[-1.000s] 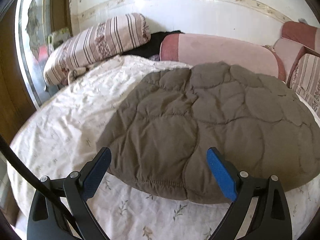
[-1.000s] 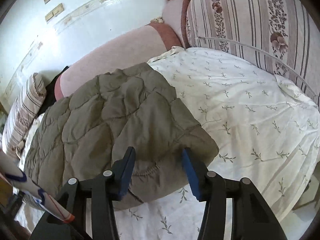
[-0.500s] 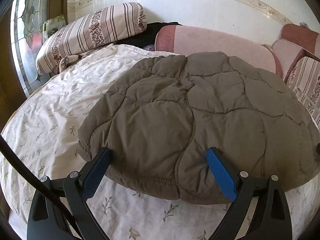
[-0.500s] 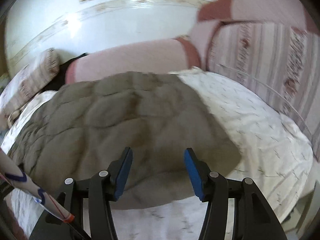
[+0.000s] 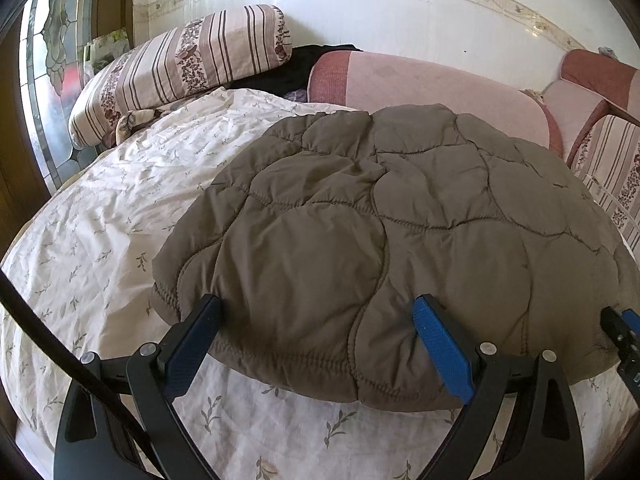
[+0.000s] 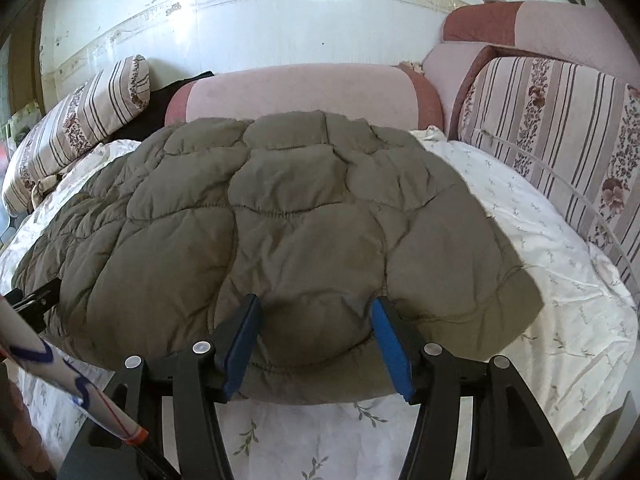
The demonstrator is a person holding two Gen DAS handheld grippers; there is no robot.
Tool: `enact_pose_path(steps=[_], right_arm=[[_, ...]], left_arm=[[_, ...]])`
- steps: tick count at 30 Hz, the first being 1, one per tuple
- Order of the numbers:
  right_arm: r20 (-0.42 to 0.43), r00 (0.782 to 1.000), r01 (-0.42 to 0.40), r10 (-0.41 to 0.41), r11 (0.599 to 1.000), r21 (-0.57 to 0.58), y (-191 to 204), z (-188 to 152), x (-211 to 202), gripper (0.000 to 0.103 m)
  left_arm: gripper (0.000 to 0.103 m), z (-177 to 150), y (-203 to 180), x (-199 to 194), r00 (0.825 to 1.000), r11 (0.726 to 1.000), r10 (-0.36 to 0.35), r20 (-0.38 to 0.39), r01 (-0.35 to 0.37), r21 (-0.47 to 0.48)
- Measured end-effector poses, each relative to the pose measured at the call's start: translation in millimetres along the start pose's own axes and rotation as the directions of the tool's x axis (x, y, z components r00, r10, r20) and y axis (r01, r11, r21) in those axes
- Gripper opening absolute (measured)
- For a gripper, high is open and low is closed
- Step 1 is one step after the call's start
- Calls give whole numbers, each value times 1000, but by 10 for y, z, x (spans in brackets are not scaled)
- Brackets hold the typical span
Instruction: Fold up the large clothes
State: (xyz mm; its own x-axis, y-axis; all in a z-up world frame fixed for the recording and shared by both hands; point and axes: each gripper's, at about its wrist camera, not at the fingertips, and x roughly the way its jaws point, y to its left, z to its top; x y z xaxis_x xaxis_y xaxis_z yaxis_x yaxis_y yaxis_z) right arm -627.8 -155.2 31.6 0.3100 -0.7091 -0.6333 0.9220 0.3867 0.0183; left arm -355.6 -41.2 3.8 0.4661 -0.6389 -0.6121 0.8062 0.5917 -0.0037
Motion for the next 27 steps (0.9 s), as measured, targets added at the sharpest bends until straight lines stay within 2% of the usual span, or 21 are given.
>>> enact_pose_path(steps=[9, 15, 18, 21, 23, 27], right_arm=[[47, 999, -28, 26, 999, 38, -33, -77, -559, 68], [53, 998, -33, 30, 999, 43, -66, -40, -955, 70], [46, 998, -42, 39, 996, 75, -113, 75, -1173, 70], [75, 995, -74, 67, 992, 100, -133, 271, -1552, 74], [149, 984, -110, 96, 990, 87, -113, 426, -1935, 87], [290, 947, -151, 135, 988, 35, -82, 593, -2624, 93]], left_arm=[[96, -47, -67, -191, 999, 1000, -19, 37, 18, 25], [96, -96, -141, -539, 996, 997, -61, 61, 58, 50], [96, -38, -119, -916, 991, 996, -86, 104, 81, 48], [96, 170, -41, -1506, 976, 993, -118, 184, 113, 40], [98, 333, 28, -1896, 966, 994, -106, 235, 100, 37], [102, 524, 202, -2566, 943, 993, -120, 312, 116, 33]])
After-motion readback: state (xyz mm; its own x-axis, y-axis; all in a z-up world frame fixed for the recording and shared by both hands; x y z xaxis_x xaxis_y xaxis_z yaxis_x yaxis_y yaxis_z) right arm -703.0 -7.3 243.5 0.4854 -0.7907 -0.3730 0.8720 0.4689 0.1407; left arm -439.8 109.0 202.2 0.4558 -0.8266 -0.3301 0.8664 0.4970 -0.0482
